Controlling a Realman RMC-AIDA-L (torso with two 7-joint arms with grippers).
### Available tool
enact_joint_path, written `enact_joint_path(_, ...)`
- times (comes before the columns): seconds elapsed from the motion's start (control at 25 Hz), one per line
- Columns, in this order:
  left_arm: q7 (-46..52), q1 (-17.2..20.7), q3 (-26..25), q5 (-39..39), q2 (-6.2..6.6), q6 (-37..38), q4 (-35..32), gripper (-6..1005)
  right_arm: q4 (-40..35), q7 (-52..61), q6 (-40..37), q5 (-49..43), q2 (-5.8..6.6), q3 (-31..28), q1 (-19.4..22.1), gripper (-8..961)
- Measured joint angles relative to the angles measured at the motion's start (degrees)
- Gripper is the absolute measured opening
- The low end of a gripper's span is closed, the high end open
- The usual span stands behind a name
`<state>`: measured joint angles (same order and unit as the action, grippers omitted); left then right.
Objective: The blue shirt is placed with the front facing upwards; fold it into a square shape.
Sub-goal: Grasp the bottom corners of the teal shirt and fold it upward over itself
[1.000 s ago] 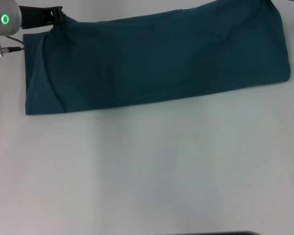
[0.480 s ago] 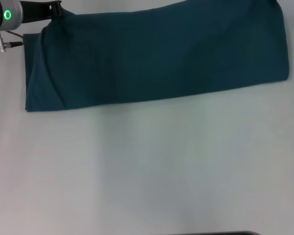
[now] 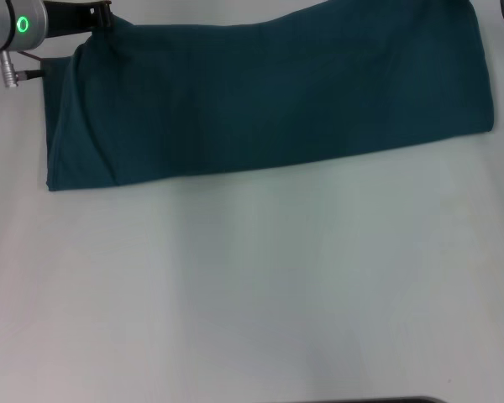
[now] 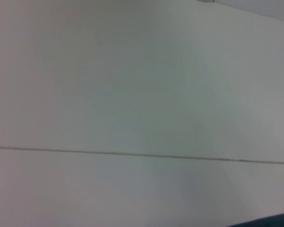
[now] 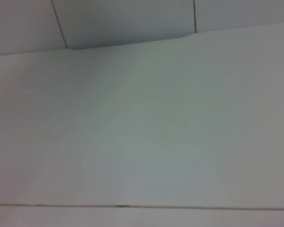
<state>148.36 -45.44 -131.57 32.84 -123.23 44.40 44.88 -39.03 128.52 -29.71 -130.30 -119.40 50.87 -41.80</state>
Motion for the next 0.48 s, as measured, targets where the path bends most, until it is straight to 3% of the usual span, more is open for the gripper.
enact_joint_path(0.32, 0.14, -0.13, -0.04, -0.39, 0.13, -0.89, -0.87, 22, 0.32, -0.09, 0.53, -0.05, -0.02, 0.8, -0.22, 30)
enact_joint_path(0.48, 1.09, -0.16, -0.46, -0.4, 0.34, -0.64, -1.04, 23, 0.37, -0.11, 0.68, -0.04, -0.01, 2.19, -0.5, 77)
